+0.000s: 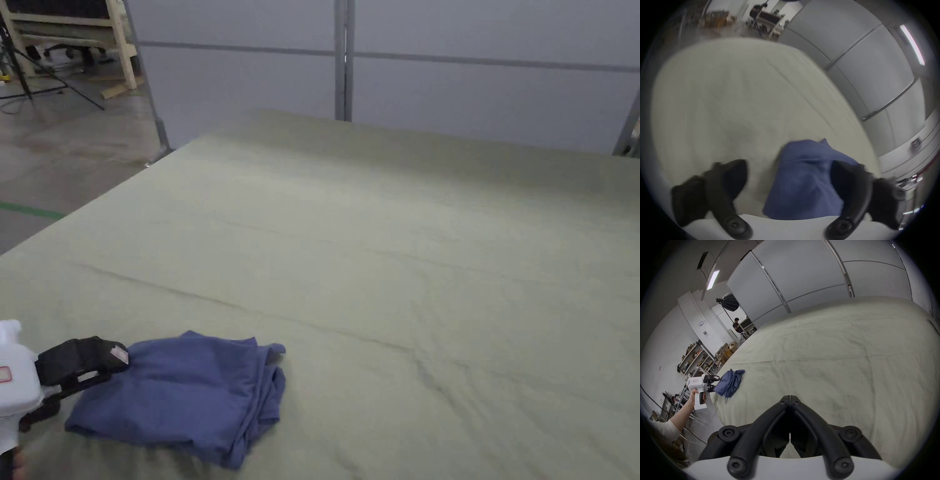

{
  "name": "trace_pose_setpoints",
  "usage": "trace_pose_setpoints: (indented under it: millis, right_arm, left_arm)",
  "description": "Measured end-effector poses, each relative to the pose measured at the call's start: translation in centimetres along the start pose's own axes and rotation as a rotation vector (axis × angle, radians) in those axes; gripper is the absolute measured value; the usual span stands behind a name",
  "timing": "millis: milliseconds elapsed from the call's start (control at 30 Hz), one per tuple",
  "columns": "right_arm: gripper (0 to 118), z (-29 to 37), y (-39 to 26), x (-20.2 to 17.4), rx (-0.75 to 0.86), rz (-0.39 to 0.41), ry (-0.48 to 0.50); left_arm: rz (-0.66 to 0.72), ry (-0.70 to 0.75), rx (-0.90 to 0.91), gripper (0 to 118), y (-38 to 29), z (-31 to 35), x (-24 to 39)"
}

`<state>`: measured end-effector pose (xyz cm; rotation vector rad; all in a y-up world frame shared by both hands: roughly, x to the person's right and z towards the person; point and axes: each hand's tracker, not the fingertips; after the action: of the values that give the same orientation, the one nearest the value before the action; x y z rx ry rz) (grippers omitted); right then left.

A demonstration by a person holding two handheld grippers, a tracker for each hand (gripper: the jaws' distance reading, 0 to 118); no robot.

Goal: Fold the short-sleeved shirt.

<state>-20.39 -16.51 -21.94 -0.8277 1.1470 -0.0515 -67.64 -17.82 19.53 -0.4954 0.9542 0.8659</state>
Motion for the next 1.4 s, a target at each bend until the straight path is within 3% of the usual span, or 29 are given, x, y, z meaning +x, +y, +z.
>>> trace_pose_setpoints:
  millis: [100,133,167,200,233,367,467,567,800,967,1100,1400]
  right_arm:
    - [2,1.0,0.5,0.5,0.025,0.018,-0.021]
    - [2,1.8,1.0,1.3,0.035,0.023,-0.029]
    - [2,2.2,1.1,1.6,0.042,0.03,-0.049]
    - [2,2.7,1.2,1.7,0.05,0.043,-0.071]
    - [2,3.3,1.3,1.8,0.064,0.056,-0.092]
    - [2,6.1,0.9,3.6,0.121,0.068,-0.144]
    - [2,8.3,0.4,6.1,0.192,0.083,-0.212]
    - [2,10.4,0.8,7.0,0.279,0.171,-0.35]
    - [2,13.8,4.7,8.6,0.645,0.325,-0.583]
    - [2,13.4,6.7,9.2,0.754,0.324,-0.598]
    - [2,12.6,6.8,9.1,0.761,0.308,-0.585]
    - [2,11.6,6.7,7.9,0.778,0.312,-0.575]
  left_arm:
    - [-0.184,0.032,0.195,118,-1.5,4.6,3.8]
    - [-0.273,0.007,0.21,112,-2.4,6.1,5.9]
    - [-0.349,-0.012,0.249,94,-3.7,7.8,7.7]
    - [-0.407,-0.032,0.266,54,-5.1,9.1,9.9]
    - [-0.387,-0.103,0.253,0,-6.9,9.9,12.1]
    - [-0.331,-0.414,0.069,0,-13.5,9.2,19.6]
    - [-0.428,-0.388,0.056,0,-19.4,6.7,26.1]
    - [-0.465,-0.406,0.107,0,-22.8,4.9,32.2]
    - [-0.656,-0.377,0.597,0,-25.9,8.3,43.3]
    - [-0.623,-0.343,0.708,0,-25.9,8.8,44.8]
    - [-0.686,-0.288,0.764,0,-26.9,8.6,44.5]
    - [-0.705,-0.319,0.788,0,-25.9,8.9,44.6]
